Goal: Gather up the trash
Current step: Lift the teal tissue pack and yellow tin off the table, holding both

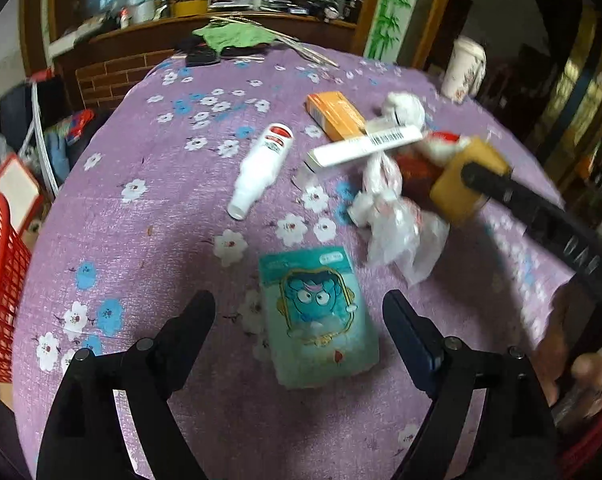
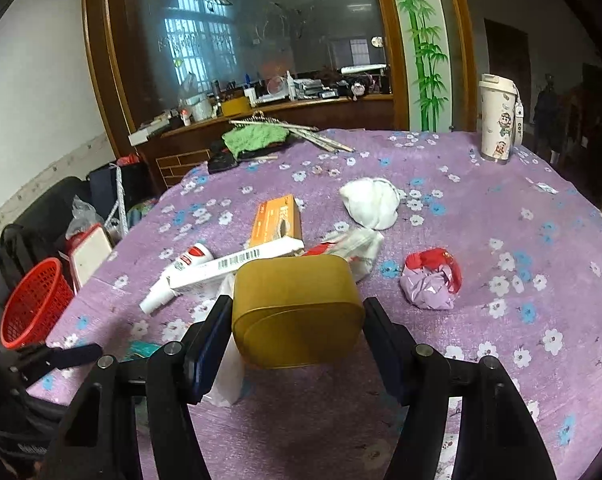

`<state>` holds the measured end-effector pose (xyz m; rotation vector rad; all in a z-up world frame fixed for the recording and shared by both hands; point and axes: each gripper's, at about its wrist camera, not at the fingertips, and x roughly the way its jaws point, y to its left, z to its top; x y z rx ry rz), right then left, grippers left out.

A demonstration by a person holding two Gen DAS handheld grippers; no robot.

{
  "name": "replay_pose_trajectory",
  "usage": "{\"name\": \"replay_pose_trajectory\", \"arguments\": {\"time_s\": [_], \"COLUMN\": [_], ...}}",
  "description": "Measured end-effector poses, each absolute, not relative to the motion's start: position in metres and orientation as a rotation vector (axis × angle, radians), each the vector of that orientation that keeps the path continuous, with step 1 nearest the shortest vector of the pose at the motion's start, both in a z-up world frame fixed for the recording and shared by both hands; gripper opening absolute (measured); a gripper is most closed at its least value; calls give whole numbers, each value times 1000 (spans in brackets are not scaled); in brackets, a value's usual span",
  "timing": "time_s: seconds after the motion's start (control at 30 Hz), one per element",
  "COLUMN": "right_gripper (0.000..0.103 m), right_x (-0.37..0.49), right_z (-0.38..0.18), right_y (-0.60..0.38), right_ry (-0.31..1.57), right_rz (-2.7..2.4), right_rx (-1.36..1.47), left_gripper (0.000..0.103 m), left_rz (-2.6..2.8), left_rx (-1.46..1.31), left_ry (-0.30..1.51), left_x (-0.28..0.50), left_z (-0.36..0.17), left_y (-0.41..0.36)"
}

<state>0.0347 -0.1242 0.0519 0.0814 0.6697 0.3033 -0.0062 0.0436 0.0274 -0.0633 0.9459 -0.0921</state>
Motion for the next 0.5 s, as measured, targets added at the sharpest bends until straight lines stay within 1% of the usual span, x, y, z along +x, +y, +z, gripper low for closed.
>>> {"name": "replay_pose_trajectory", "arguments": {"time_s": [0.07,0.1,0.13,0.17,0.2,0.3,0.4,0.5], "right_gripper": [70,70,70,70,70,70,70,70], "right_x": [33,33,33,33,33,32,30,30], "right_z": [53,54,54,54,54,55,56,56], "right_y": [-125,-125,-126,-126,-127,-126,-124,-121], "right_ry": [662,661,663,665,665,664,659,653], "right_rz": [304,306,310,313,315,325,335,337], "right_rx": [83,87,92,96,99,101,96,80], "left_gripper": [83,76,61,53,51,52,61,61], "left_rz": [-83,-92,-87,-86,-85,-82,-110,-111], "left_rx": [-18,-13,-3,2,-2,11,13,9], "left_ry": [944,949,957,966,970,955,960,957], "left_x": [-8,-8,-7,-5,-3,-2,-1,0], "left_z": [24,23,20,17,14,12,11,11], "left_y": [36,33,30,29,29,29,27,26]}}
